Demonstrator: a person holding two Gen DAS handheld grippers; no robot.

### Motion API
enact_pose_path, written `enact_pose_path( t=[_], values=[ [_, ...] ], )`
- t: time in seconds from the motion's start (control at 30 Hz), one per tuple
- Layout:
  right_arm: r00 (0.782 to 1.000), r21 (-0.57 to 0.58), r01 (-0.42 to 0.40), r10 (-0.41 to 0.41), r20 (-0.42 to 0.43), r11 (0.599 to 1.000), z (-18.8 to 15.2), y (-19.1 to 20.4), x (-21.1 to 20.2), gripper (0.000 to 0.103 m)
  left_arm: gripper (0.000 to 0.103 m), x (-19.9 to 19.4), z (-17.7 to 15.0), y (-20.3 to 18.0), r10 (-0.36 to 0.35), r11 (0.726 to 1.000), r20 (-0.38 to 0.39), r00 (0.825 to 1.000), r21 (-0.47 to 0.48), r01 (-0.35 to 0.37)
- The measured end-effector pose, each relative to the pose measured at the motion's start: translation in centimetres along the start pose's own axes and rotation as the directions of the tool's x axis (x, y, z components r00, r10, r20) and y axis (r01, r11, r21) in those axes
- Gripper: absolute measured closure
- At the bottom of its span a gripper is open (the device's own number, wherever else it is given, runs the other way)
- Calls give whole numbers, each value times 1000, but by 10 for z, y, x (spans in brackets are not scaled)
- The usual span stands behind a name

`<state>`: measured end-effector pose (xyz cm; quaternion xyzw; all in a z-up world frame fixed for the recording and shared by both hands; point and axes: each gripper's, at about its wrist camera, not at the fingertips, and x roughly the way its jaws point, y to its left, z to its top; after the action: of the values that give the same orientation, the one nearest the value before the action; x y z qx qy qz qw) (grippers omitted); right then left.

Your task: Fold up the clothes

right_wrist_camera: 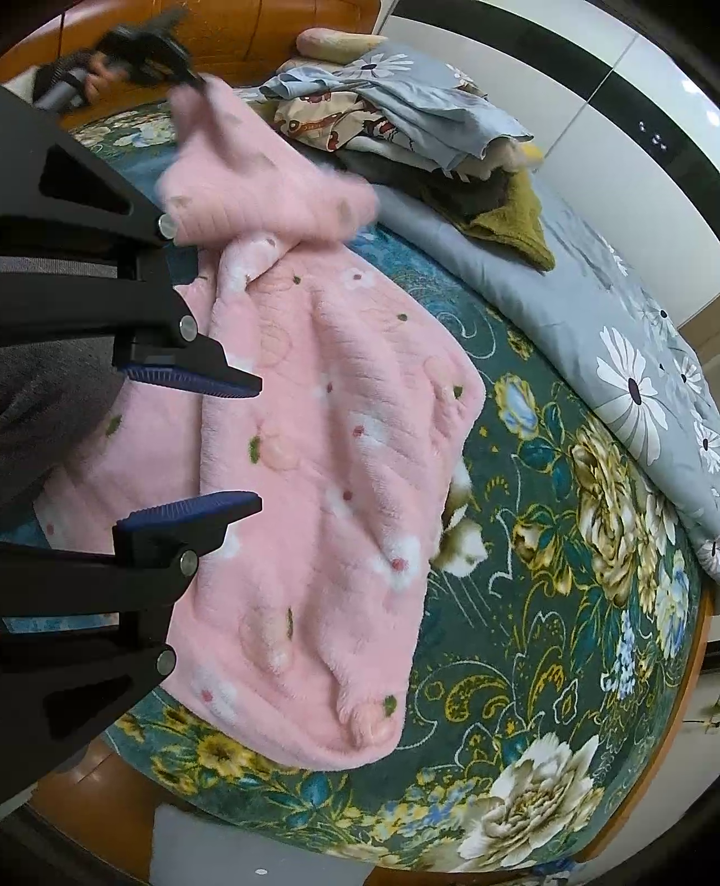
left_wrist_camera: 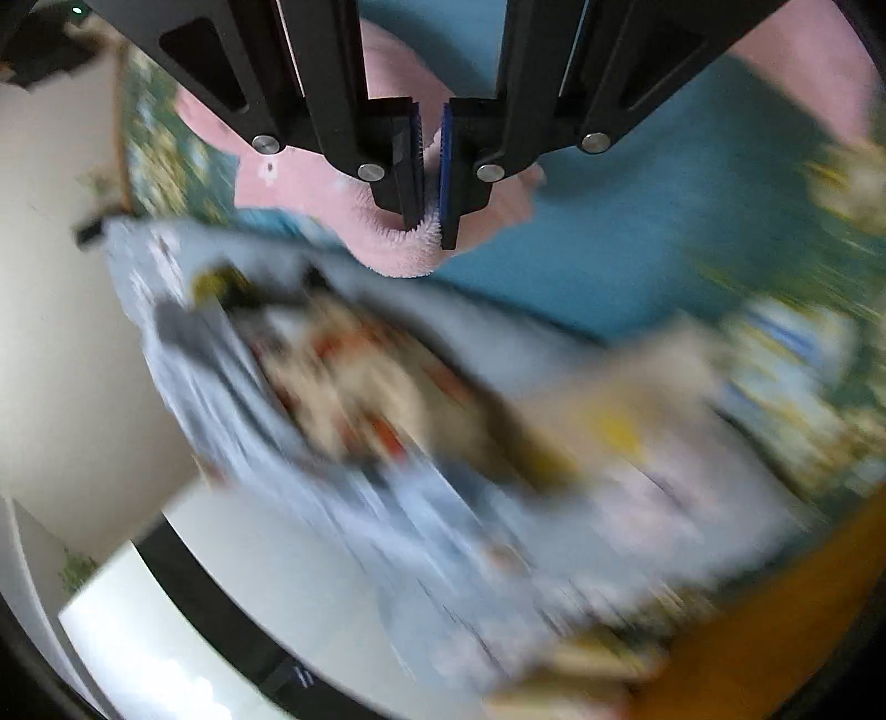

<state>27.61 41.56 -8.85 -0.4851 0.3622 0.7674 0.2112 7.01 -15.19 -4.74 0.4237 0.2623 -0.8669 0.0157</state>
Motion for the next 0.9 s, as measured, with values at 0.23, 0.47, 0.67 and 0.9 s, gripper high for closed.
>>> enact_pose_path(
  t=[0.23, 0.47, 0.67, 0.9],
  values=[
    [999, -12, -11, 10, -48, 1000, 2, 7, 26, 67, 98, -3, 53, 91, 417, 909, 12, 909, 15, -417],
    [999, -77, -24, 21, -41, 997, 22, 24, 33, 67, 94, 81, 53, 150, 491, 862, -206, 847, -28, -506],
    [1000, -60, 1, -2, -17, 998, 72, 11, 35, 67, 53, 72, 26, 161, 308, 893, -316, 897, -230, -387],
    [990, 77, -105, 112, -91, 992, 132, -4, 91, 57, 46, 32, -20, 167, 278, 871, -340, 899, -306, -385]
  ],
)
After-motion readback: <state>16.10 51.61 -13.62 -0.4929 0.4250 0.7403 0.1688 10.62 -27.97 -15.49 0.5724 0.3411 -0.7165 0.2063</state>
